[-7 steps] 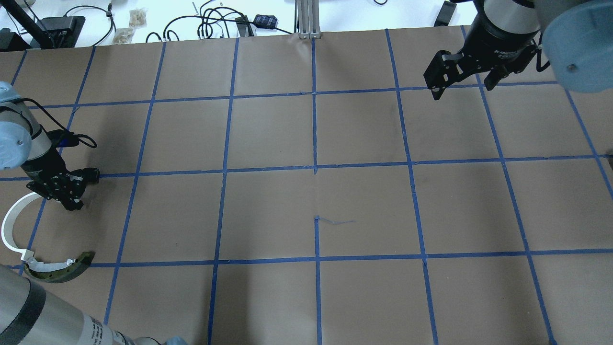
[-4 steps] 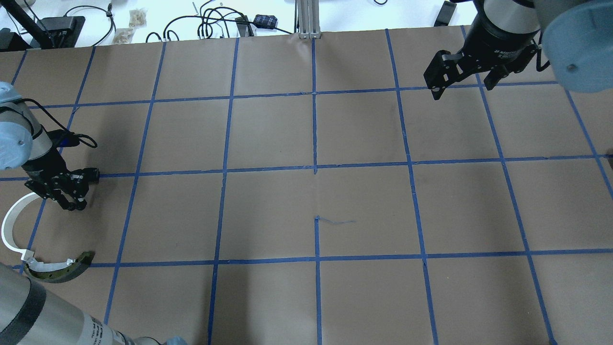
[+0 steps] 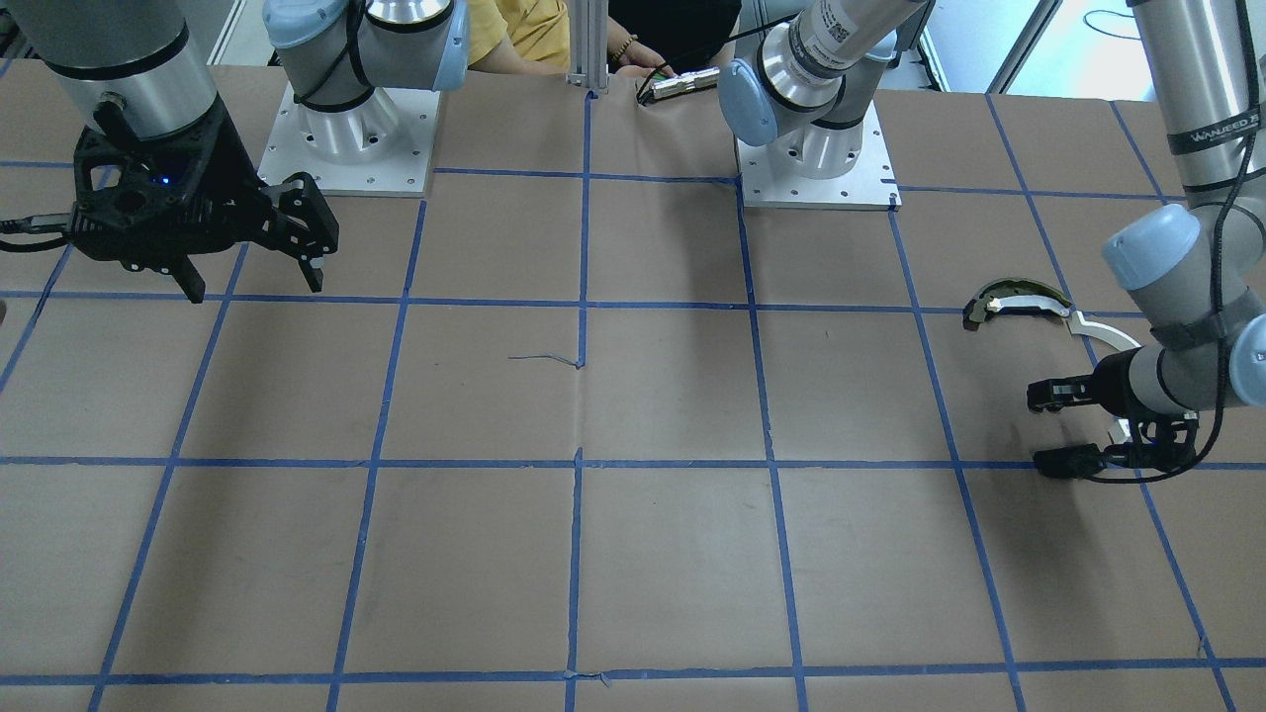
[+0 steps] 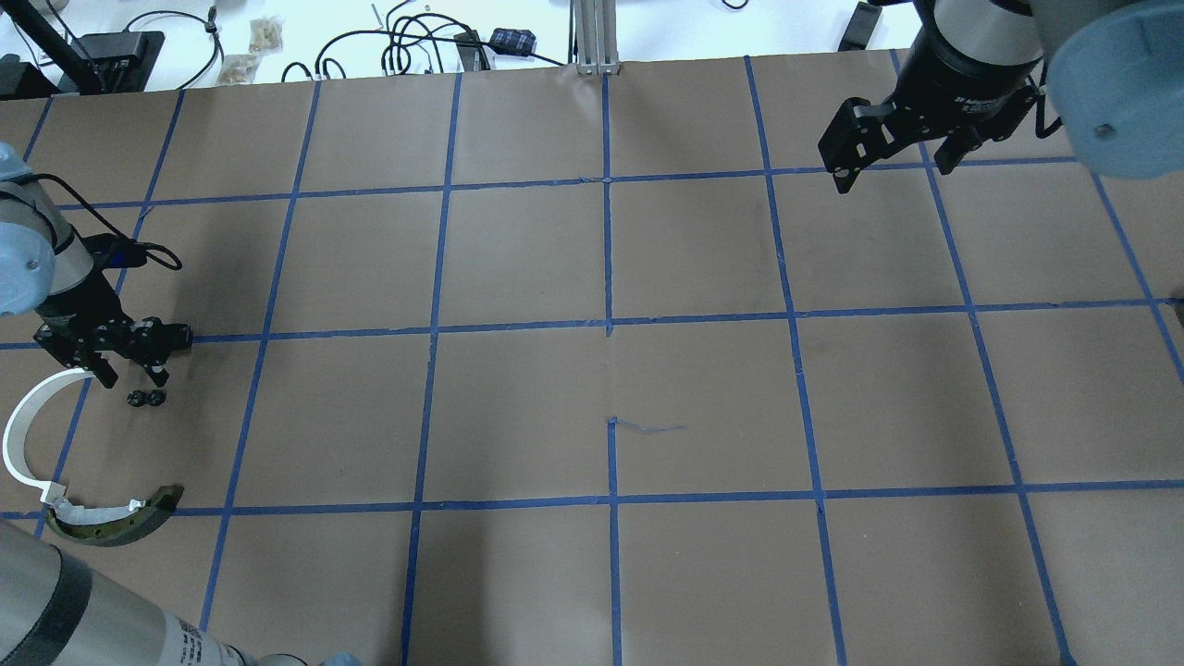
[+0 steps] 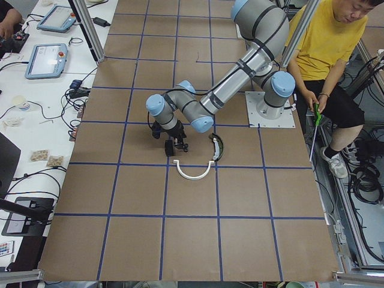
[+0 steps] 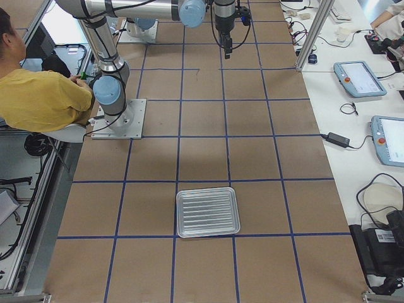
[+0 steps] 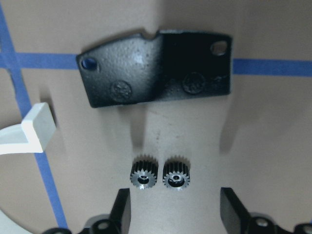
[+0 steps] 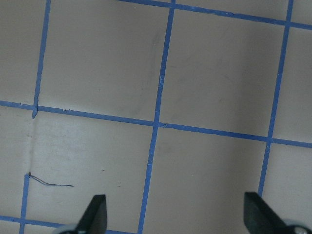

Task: Place bearing gear from tray to pile

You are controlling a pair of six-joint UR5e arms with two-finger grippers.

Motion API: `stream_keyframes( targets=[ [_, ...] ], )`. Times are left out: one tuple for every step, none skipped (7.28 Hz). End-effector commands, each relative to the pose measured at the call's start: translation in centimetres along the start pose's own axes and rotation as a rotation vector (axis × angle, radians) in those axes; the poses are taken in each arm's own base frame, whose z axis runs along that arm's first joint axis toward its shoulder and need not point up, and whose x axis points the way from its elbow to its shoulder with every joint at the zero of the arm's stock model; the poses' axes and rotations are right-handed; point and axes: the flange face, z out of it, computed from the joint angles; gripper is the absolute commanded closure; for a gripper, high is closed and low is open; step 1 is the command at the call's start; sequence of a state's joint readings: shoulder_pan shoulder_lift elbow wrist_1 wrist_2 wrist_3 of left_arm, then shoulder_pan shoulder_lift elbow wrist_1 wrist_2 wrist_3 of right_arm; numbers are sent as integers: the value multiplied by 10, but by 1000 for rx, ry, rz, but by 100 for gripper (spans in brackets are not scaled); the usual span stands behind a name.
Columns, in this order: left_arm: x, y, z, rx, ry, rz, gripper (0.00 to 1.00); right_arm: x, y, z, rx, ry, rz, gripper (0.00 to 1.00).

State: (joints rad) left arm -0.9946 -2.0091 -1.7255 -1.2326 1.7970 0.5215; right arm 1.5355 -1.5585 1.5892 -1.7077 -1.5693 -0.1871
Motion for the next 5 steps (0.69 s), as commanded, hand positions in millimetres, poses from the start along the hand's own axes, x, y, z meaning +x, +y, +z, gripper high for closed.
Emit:
stream_keyframes(
  targets=[
    [51,-2,-83,138,47,-35,0,0,0,0,1,0,0,0],
    [91,3,-138,201,20,-15,0,0,0,0,1,0,0,0],
    [141,19,-182,211,12,16,0,0,0,0,1,0,0,0],
    [185,36,-210,249,26,-20,0,0,0,0,1,0,0,0],
    [227,62,-234,284,20,-24,0,0,0,0,1,0,0,0]
  ],
)
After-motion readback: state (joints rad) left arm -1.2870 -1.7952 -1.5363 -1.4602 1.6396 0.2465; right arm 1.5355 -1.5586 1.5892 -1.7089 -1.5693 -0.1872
